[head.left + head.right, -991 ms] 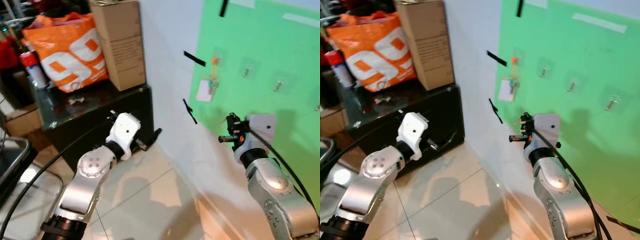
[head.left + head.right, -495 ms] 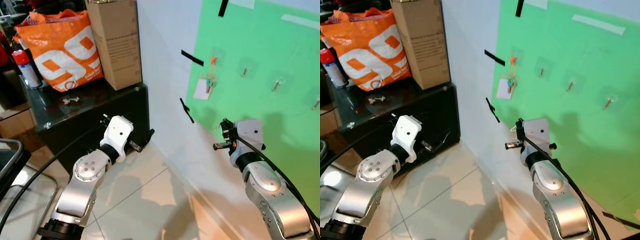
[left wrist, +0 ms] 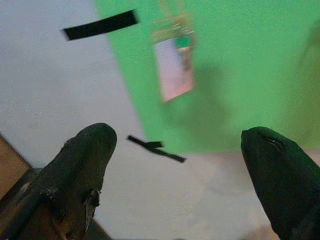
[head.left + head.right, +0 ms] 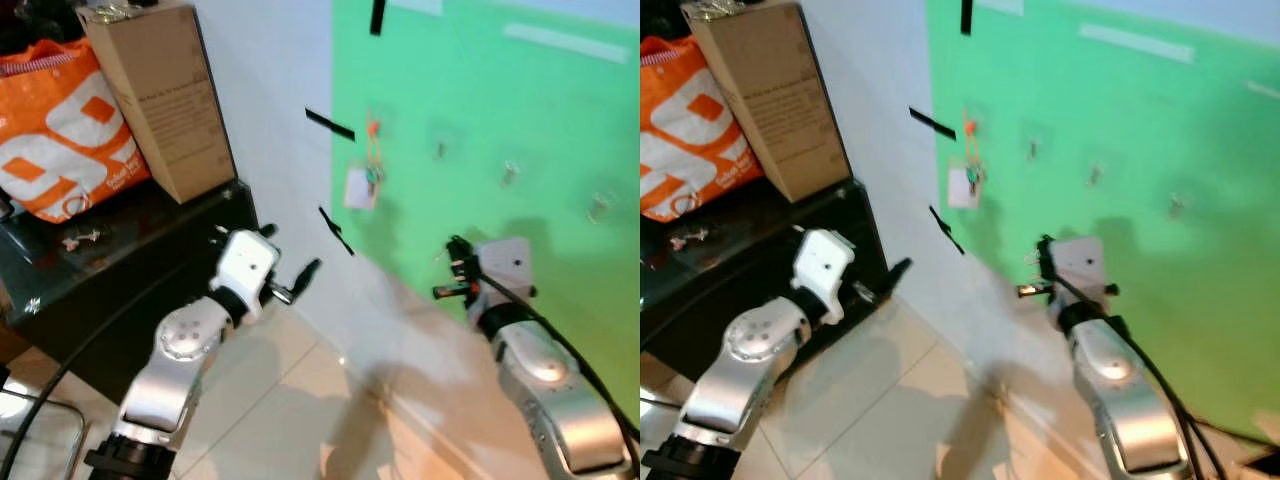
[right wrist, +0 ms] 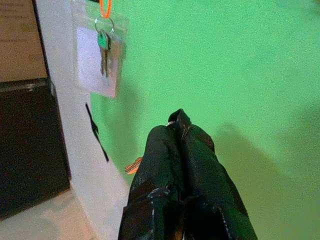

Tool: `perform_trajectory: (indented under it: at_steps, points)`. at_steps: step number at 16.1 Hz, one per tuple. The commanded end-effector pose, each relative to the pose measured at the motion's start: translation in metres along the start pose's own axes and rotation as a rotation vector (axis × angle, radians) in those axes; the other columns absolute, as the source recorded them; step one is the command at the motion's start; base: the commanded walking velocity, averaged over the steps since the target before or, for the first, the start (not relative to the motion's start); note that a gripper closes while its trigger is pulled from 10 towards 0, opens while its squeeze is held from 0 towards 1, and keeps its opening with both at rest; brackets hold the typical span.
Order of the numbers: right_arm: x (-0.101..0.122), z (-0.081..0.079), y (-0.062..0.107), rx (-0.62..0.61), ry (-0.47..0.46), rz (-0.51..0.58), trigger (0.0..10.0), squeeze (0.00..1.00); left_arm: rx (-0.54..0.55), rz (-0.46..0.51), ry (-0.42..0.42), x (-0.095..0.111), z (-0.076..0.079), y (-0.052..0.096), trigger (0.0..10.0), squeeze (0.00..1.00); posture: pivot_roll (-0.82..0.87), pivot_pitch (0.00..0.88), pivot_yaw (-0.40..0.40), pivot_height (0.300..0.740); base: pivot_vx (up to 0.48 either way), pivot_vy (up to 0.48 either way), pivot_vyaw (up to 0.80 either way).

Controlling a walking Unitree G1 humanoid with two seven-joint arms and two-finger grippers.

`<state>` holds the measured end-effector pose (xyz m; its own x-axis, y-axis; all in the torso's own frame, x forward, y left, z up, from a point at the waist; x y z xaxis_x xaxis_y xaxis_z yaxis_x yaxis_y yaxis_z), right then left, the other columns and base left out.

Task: Hang keys on a hook

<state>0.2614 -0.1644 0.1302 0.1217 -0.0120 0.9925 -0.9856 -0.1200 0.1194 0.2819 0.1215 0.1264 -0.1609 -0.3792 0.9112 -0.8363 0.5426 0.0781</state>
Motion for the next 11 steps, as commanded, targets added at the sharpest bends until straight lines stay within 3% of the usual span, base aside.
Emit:
perform_trajectory:
  at_steps: [1, 6, 11]
  points:
    - [0.011, -0.013, -0.001, 0.092, -0.007, 0.053, 10.0, 0.0, 0.017, -0.011, -0.021, -0.002, -0.009, 0.004, 10.0, 0.0, -0.06, 0.0, 0.063, 0.74, 0.251, 0.0, 0.0]
    - [0.022, -0.022, 0.002, 0.207, 0.005, 0.092, 10.0, 0.0, -0.052, 0.01, -0.022, 0.001, -0.004, 0.007, 10.0, 0.0, -0.06, 0.0, 0.066, 0.74, 0.0, 0.0, 0.0]
    - [0.038, -0.025, -0.006, 0.197, -0.057, 0.108, 10.0, 0.0, -0.164, 0.019, -0.032, 0.003, 0.0, 0.007, 10.0, 0.0, -0.06, 0.0, 0.06, 0.74, 0.0, 0.0, 0.0]
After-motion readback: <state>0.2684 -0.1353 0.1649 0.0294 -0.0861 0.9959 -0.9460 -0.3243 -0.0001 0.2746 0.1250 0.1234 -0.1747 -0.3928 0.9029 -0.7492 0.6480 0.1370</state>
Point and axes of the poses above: a point about 5 cm out from each wrist's last joint towards the gripper, its own y axis pointing back from the gripper into the wrist, its own x axis along the axis of the wrist's last joint, z = x × y, the point moved 1 cm from there along -y, pointing out of the wrist towards the gripper, and after that the axes turned 10 degrees about -y, right-handed, at the moved point
